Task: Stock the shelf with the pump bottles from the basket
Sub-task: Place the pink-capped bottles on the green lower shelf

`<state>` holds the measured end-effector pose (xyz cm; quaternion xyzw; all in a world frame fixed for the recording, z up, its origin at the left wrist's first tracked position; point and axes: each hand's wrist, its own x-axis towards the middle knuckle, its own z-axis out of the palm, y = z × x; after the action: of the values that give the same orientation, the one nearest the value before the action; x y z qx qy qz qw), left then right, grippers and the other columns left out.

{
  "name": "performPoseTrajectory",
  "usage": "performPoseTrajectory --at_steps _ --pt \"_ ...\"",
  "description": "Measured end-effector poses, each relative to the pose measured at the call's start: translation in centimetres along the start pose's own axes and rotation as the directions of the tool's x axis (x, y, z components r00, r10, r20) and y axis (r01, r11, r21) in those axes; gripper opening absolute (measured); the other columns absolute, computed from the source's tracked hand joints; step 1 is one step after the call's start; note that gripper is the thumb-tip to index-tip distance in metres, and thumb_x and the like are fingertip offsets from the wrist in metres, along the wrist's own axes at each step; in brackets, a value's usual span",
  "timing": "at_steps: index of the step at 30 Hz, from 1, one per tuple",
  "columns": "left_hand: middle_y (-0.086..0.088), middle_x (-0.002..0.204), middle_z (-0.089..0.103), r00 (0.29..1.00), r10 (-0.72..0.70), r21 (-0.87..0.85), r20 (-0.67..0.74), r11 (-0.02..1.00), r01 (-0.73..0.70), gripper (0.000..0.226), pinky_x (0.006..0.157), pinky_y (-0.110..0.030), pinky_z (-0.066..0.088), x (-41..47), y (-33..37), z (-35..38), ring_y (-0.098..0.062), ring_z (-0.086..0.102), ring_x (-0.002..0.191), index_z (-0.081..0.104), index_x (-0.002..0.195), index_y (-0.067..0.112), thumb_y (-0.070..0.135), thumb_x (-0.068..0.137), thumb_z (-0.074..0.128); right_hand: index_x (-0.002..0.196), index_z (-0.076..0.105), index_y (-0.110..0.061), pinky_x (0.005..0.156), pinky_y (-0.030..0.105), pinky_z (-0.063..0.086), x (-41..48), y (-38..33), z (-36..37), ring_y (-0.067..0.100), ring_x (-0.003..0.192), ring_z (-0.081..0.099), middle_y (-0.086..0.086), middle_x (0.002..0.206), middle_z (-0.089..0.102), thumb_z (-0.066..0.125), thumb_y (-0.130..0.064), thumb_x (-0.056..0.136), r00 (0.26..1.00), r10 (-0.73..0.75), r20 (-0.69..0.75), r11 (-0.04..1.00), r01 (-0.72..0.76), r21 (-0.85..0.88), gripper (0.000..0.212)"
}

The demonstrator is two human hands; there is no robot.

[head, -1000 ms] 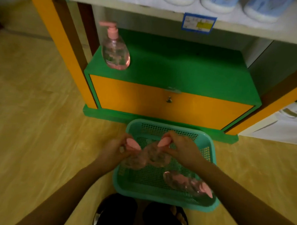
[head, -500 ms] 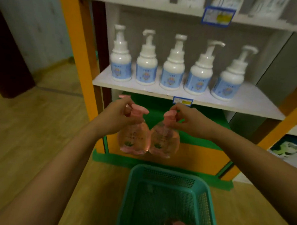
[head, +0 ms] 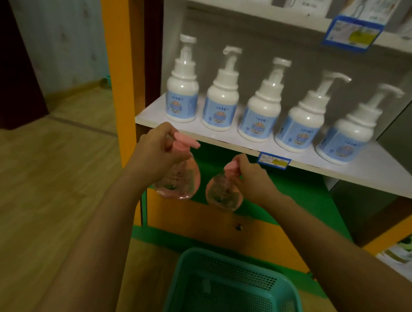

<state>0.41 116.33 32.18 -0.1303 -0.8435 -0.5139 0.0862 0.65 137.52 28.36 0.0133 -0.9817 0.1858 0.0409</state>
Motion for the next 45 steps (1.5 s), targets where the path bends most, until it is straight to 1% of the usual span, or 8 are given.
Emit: performPoseTrajectory --at_steps 10,15,21,25,27,33,39,45 --pt "-0.002 0.096 0.065 0.997 0.036 0.011 -0.074 0.999 -0.036 0.020 0.073 -0.030 0.049 1.1 -4.1 1.9 -0.016 0.058 0.090 0.056 0.092 0.014 0.012 0.076 0.068 0.128 0.037 -0.010 0.084 0.042 0.049 5.2 0.8 3.9 0.039 0.105 0.058 0.020 0.116 0.059 0.045 -0.013 0.092 0.997 0.066 -0.028 0.997 -0.067 -0.029 0.036" --pt "0.004 0.090 0.061 0.990 0.068 0.002 -0.127 0.998 -0.068 0.021 0.065 -0.014 0.040 1.1 -4.7 2.6 -0.013 0.056 0.087 0.053 0.087 0.021 0.010 0.077 0.067 0.127 0.040 -0.015 0.094 0.044 0.048 7.5 1.0 4.7 0.037 0.111 0.054 0.018 0.123 0.055 0.044 -0.016 0.092 0.991 0.135 0.023 0.990 -0.136 0.046 0.035" --pt "-0.001 0.093 0.065 0.992 0.033 -0.042 -0.121 0.998 -0.038 0.019 0.075 -0.030 0.050 1.3 -4.6 3.0 -0.018 0.061 0.090 0.056 0.089 0.019 0.012 0.075 0.068 0.137 0.029 -0.018 0.096 0.040 0.043 7.5 1.1 4.9 0.034 0.118 0.050 0.015 0.130 0.049 0.048 -0.010 0.090 0.983 0.154 0.104 0.971 -0.170 0.166 0.050" --pt "-0.004 0.099 0.068 0.996 0.016 -0.053 -0.085 0.998 -0.020 0.024 0.082 -0.032 0.051 1.2 -3.8 3.6 -0.015 0.062 0.091 0.058 0.097 0.013 0.013 0.076 0.068 0.130 0.041 -0.008 0.104 0.046 0.040 4.1 1.9 5.0 0.031 0.121 0.047 0.013 0.129 0.053 0.062 -0.004 0.079 0.980 -0.003 -0.199 0.983 0.039 0.177 0.056" --pt "-0.003 0.100 0.068 0.999 0.013 -0.077 -0.047 0.997 -0.016 0.027 0.084 -0.036 0.052 1.2 -3.3 4.0 -0.016 0.063 0.093 0.058 0.100 0.010 0.013 0.076 0.069 0.128 0.046 -0.009 0.103 0.040 0.038 1.2 2.3 4.9 0.026 0.119 0.046 0.011 0.128 0.054 0.064 -0.003 0.076 0.959 -0.067 -0.275 0.975 0.122 0.184 0.055" --pt "0.003 0.096 0.064 0.994 0.048 -0.098 0.098 0.994 -0.038 0.031 0.080 -0.022 0.052 0.8 -1.3 7.4 -0.007 0.060 0.085 0.057 0.102 0.010 0.015 0.075 0.069 0.127 0.052 -0.020 0.084 0.011 0.037 -3.7 3.4 4.1 0.006 0.106 0.053 -0.010 0.119 0.057 0.068 -0.022 0.080 0.986 -0.154 -0.065 0.909 0.167 0.382 0.049" --pt "0.006 0.096 0.062 0.987 0.077 -0.142 0.143 0.988 -0.056 0.032 0.071 -0.010 0.047 0.2 0.6 11.8 0.002 0.057 0.080 0.057 0.106 0.009 0.013 0.076 0.068 0.118 0.055 -0.021 0.073 0.009 0.044 -4.3 6.5 2.4 -0.012 0.083 0.052 -0.027 0.091 0.055 0.070 -0.017 0.077 0.998 -0.033 -0.060 0.904 0.056 0.423 0.043" --pt "0.010 0.097 0.065 0.944 0.022 -0.314 0.328 0.945 0.088 0.024 0.060 -0.002 0.048 0.1 0.6 14.4 0.009 0.063 0.078 0.057 0.108 0.014 0.011 0.084 0.059 0.119 0.053 -0.019 0.082 0.030 0.053 -4.4 10.1 2.2 0.012 0.098 0.060 -0.009 0.105 0.060 0.070 -0.017 0.078 0.996 0.027 -0.091 0.906 0.014 0.422 0.045"
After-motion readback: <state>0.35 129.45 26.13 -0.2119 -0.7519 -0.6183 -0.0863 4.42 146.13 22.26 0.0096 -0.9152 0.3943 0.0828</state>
